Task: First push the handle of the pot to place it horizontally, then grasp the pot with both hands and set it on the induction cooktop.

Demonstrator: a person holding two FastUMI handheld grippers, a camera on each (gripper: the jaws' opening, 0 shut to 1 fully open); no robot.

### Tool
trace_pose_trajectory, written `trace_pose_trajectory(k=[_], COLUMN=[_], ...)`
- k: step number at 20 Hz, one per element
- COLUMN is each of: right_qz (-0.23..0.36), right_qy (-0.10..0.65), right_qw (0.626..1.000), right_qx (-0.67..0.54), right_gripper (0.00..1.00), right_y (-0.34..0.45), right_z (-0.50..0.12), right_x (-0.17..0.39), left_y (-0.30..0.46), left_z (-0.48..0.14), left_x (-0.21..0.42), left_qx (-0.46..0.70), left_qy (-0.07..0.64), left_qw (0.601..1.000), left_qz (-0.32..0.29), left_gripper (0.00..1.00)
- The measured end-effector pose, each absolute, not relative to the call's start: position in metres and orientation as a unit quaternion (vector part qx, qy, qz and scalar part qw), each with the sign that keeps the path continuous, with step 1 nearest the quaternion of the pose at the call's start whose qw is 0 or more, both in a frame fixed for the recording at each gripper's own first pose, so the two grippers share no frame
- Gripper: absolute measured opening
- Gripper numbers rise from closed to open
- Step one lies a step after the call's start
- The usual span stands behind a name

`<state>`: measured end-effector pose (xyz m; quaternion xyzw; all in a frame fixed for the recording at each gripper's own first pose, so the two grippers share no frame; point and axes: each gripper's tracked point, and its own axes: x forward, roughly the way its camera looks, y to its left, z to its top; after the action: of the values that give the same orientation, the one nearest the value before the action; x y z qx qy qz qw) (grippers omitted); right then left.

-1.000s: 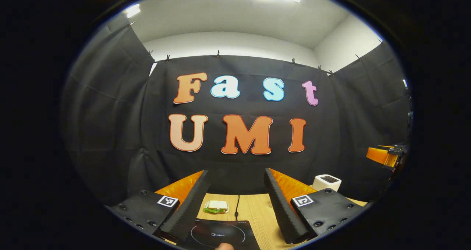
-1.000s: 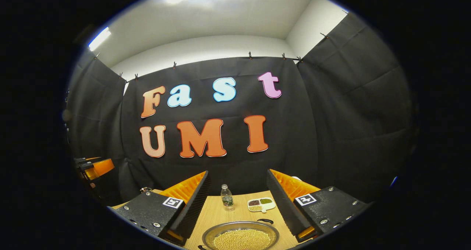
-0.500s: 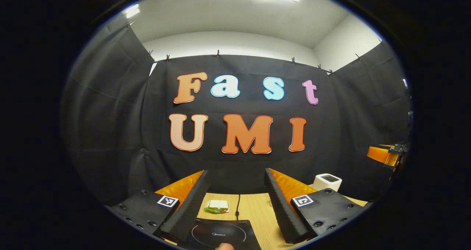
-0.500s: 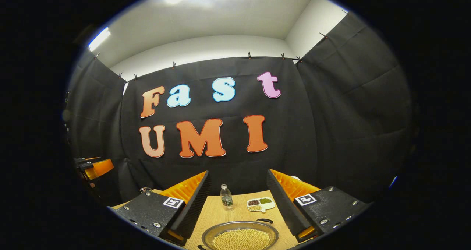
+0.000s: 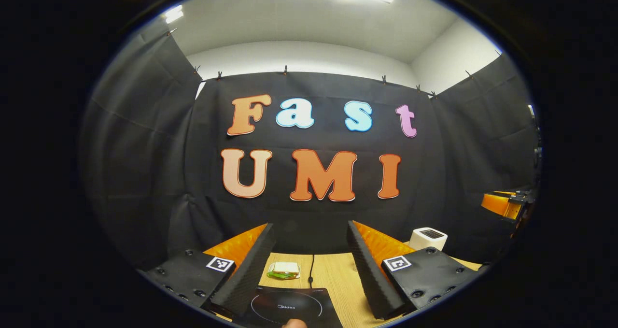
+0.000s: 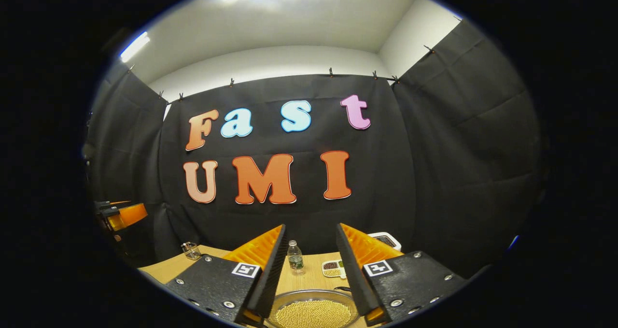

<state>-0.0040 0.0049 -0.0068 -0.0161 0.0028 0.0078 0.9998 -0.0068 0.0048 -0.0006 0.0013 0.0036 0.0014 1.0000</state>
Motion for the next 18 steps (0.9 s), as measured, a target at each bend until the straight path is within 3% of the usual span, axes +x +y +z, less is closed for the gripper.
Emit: trace_pose_trajectory(k=[2,4,5,9,11,18], right_qz=[0.011,0.012,0.014,0.02,0.016,0.027], right_qy=[0.002,0.004,0.005,0.013,0.018,0.058], right_qw=[1.0,1.0,1.0,0.999,0.999,0.997], right_qx=[-0.015,-0.022,-0.023,-0.021,-0.022,-0.038], right_gripper=[0.47,0.38,0.25,0.07,0.0,0.0], right_y=[0.007,0.005,0.006,0.005,0.001,0.001], right_z=[-0.008,-0.012,-0.013,-0.024,-0.031,-0.075], right_x=[-0.003,-0.004,-0.006,-0.007,-0.008,-0.015], left_y=[0.005,0.007,0.009,0.012,0.014,0.017], left_z=[-0.003,-0.005,-0.005,-0.008,-0.008,-0.018], left_x=[-0.006,-0.006,-0.007,-0.006,-0.006,-0.003], left_qx=[-0.001,0.0,0.0,-0.004,-0.005,-0.009], left_qy=[0.008,0.012,0.012,0.015,0.015,0.025], left_qw=[1.0,1.0,1.0,1.0,1.0,1.0], left_qz=[0.001,0.002,0.002,0.006,0.006,0.008], left_gripper=[0.97,0.97,0.96,0.96,0.96,0.97])
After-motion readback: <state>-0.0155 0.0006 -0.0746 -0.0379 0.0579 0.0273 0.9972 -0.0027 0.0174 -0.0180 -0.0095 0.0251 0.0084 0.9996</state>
